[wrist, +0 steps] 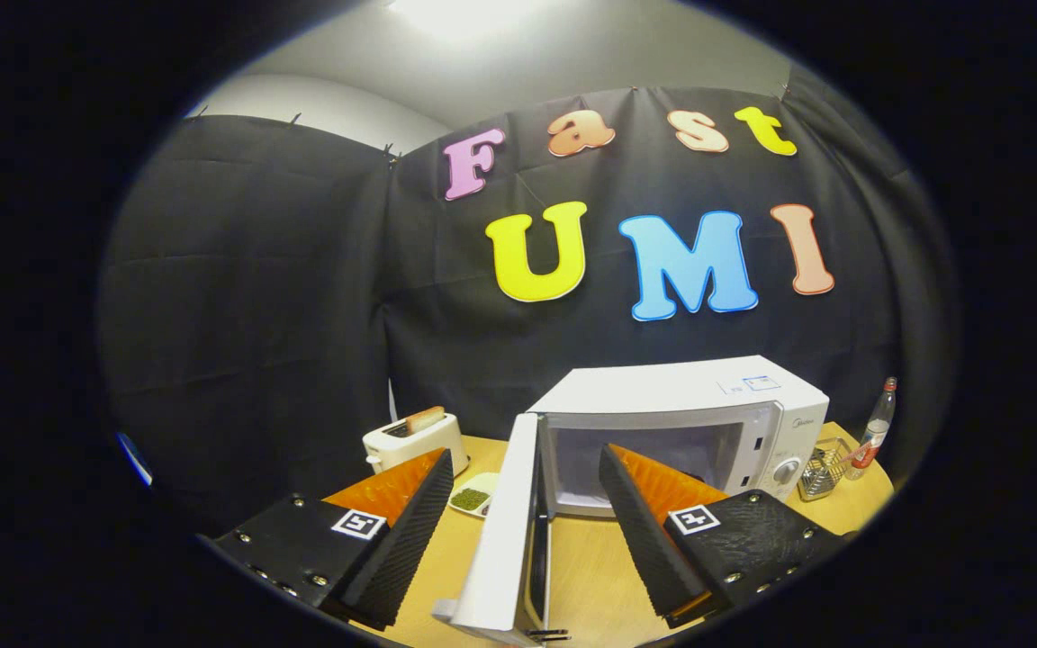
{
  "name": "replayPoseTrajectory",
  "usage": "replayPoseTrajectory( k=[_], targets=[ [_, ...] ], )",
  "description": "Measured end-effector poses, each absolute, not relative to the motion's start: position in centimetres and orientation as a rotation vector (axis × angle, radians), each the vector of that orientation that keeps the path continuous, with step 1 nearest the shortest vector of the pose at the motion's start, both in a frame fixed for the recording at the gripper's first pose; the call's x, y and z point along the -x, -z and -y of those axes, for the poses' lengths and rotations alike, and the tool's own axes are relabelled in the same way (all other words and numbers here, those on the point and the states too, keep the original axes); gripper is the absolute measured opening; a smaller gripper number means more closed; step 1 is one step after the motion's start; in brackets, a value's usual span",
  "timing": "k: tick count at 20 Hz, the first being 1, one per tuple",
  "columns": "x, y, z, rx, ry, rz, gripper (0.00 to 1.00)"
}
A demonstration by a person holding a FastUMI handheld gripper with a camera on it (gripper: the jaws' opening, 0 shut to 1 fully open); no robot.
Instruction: Open the microwave, put the food inside, and close the microwave door.
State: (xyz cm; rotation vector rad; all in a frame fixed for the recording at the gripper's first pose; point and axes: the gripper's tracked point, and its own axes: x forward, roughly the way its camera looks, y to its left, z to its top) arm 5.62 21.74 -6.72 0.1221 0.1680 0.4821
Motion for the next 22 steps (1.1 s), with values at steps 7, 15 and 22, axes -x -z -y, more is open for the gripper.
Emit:
replayPoseTrajectory(
  k=[7, 15, 22],
  targets=[
    [0.4, 6.6, -26.7, -0.108, -0.613, -0.170, 0.74],
    [3.7, 12.8, -30.4, -0.085, -0.701, -0.316, 0.07],
    [1.5, 15.9, -27.3, -0.071, -0.644, -0.386, 0.02]
  ],
)
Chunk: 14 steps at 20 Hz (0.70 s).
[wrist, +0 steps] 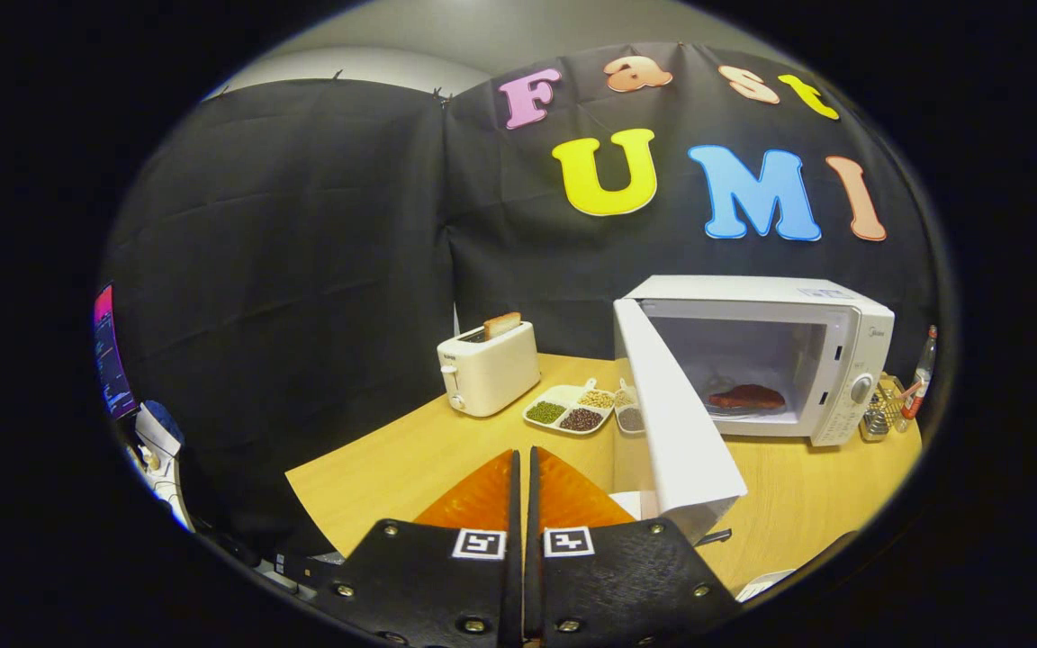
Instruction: Open the microwave, put the food inside, and close the microwave door.
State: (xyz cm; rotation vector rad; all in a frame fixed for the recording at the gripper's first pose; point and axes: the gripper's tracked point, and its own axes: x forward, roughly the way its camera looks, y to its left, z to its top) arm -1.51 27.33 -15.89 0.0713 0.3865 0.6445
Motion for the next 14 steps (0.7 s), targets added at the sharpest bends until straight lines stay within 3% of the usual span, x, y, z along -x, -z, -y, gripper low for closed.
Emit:
replayPoseTrajectory(
  k=[14],
  targets=[
    [-6.1, 18.7, -15.6, -0.045, -0.418, -0.441, 0.02]
  ],
)
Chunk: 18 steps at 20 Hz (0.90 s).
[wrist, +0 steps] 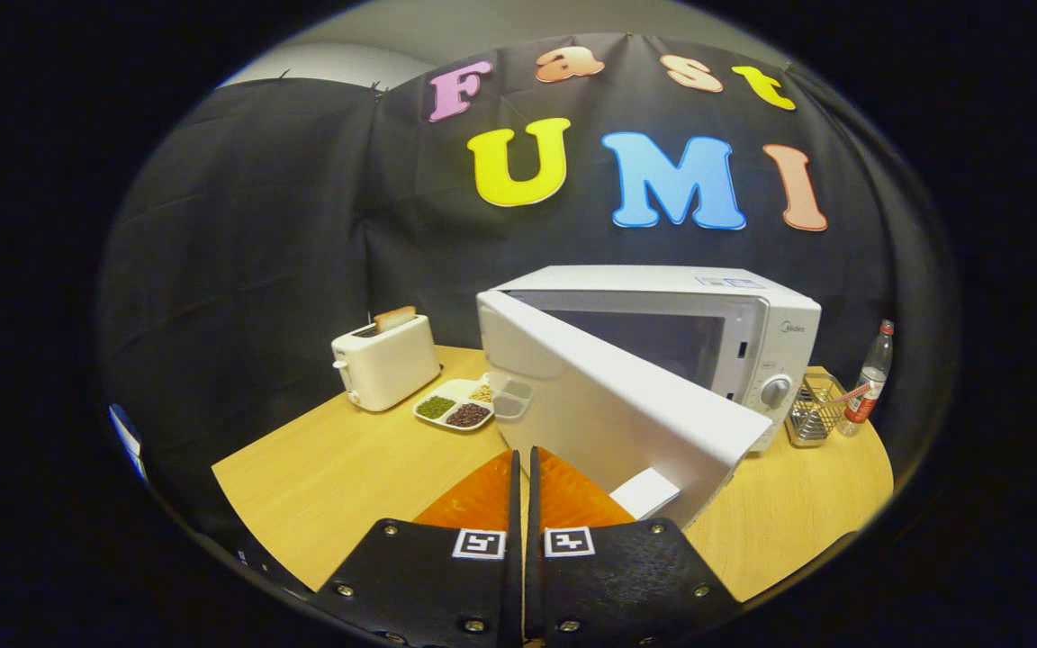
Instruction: Open the microwave, put the food inside, and close the microwave door.
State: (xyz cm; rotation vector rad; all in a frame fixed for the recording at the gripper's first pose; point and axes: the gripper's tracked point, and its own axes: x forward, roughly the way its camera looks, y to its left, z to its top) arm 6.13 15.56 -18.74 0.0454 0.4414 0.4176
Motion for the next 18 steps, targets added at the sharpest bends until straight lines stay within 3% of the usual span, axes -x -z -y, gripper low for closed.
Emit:
replayPoseTrajectory(
  k=[18],
  targets=[
    [-18.6, 22.5, -8.1, -0.036, -0.249, -0.483, 0.02]
  ],
)
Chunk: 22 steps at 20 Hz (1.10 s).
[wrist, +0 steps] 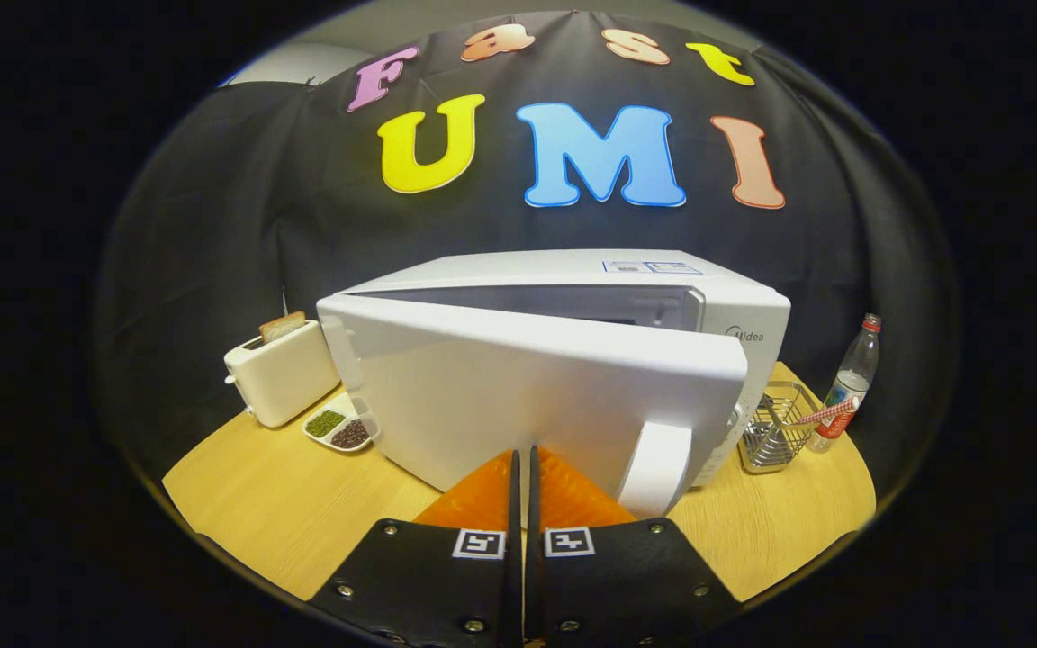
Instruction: Open the microwave, put the food inside, and close the microwave door.
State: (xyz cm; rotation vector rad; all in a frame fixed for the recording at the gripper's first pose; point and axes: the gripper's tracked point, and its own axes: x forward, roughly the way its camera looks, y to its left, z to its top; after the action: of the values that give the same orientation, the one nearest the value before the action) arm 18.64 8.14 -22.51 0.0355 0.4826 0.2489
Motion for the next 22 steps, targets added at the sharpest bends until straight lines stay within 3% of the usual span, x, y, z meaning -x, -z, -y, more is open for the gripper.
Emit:
replayPoseTrajectory(
  k=[10, 17, 22],
  targets=[
    [-24.6, 23.4, -5.6, -0.072, -0.125, -0.497, 0.02],
    [-24.9, 24.2, -6.3, -0.042, -0.122, -0.518, 0.02],
    [-22.4, 18.7, -6.7, 0.037, -0.146, -0.385, 0.02]
  ],
)
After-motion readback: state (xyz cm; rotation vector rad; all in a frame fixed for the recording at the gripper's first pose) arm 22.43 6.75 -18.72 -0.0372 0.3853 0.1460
